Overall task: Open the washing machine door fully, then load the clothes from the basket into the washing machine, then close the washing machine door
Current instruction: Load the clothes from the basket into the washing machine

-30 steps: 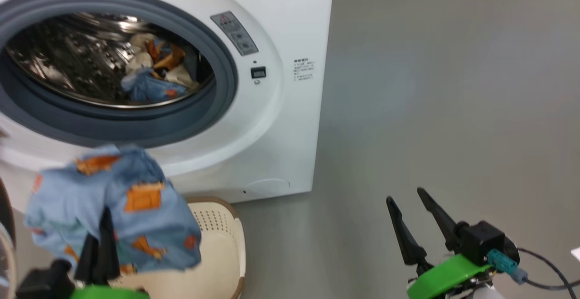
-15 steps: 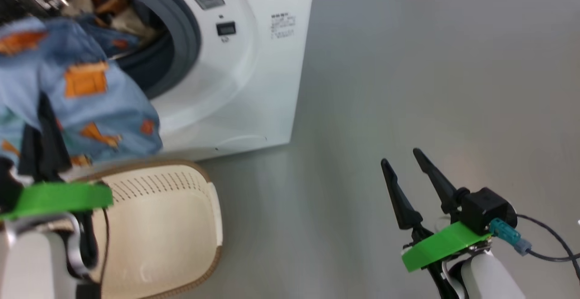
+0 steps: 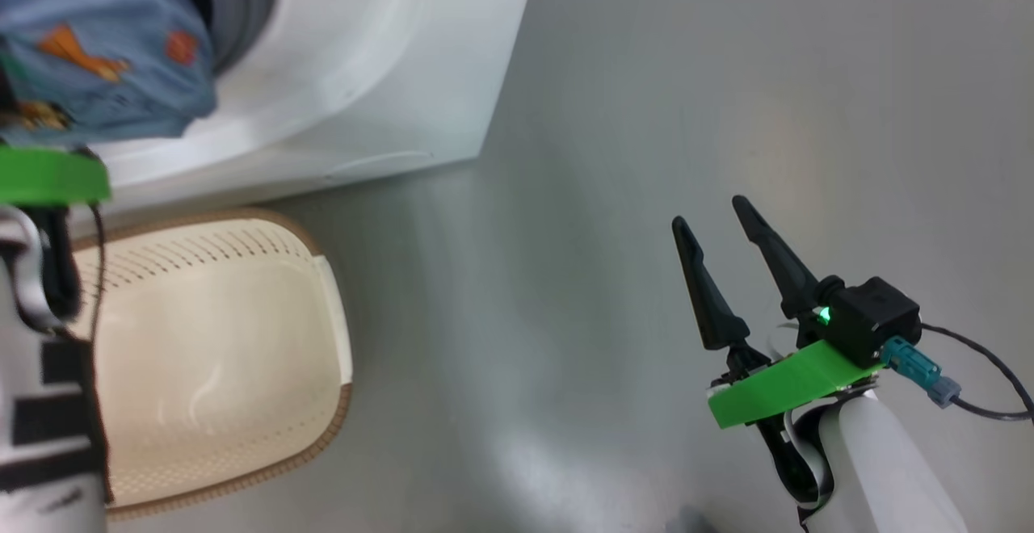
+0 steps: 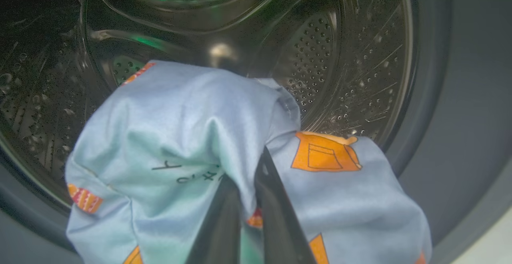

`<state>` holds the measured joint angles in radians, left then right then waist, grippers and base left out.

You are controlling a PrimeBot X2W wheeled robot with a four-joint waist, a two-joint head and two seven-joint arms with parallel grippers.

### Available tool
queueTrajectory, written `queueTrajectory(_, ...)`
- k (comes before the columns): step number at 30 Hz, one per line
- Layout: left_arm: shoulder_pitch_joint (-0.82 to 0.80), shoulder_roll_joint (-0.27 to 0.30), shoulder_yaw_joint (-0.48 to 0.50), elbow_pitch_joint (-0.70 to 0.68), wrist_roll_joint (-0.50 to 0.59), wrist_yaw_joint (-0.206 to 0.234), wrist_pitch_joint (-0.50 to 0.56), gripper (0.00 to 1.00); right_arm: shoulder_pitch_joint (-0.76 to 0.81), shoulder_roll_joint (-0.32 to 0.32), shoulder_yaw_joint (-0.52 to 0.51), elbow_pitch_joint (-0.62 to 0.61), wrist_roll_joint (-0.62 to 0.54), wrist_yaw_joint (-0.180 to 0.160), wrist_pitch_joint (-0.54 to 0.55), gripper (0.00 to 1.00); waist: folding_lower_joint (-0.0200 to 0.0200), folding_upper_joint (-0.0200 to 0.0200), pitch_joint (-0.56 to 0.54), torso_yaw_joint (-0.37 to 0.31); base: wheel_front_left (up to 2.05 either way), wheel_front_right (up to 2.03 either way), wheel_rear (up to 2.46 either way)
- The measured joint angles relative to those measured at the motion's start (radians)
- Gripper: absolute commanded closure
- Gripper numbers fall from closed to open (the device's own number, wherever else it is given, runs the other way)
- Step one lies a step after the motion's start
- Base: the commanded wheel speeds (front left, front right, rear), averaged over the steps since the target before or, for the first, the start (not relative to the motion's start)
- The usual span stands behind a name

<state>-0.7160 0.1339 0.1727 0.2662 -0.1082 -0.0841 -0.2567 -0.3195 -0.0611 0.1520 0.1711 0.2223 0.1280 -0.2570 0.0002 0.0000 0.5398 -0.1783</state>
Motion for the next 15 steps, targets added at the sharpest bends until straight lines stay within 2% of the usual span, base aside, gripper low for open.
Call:
queueTrajectory(7, -0.163, 0.053, 0.01, 0.157, 0.014, 0.0, 0.004, 1.0, -0.014, 0.002, -0.003, -0.002, 0.001, 0.0, 0.0, 0.0, 0.0, 0.0, 0.086, -0.022, 0.0, 0.0, 0.0)
queueTrajectory(11, -0.258, 0.092, 0.006, 0.272, 0.016, 0.0, 0.071, 1.0, -0.014, 0.003, -0.003, -0.003, 0.009, 0.0, 0.0, 0.0, -0.0001, 0.0, 0.121, -0.03, 0.0, 0.0, 0.0)
queueTrajectory(15, -0.365, 0.123, -0.006, 0.327, 0.016, -0.011, 0.13, 1.0, -0.015, 0.004, -0.001, -0.004, 0.01, 0.0, 0.0, 0.0, -0.0001, 0.0, 0.149, -0.029, 0.0, 0.0, 0.0)
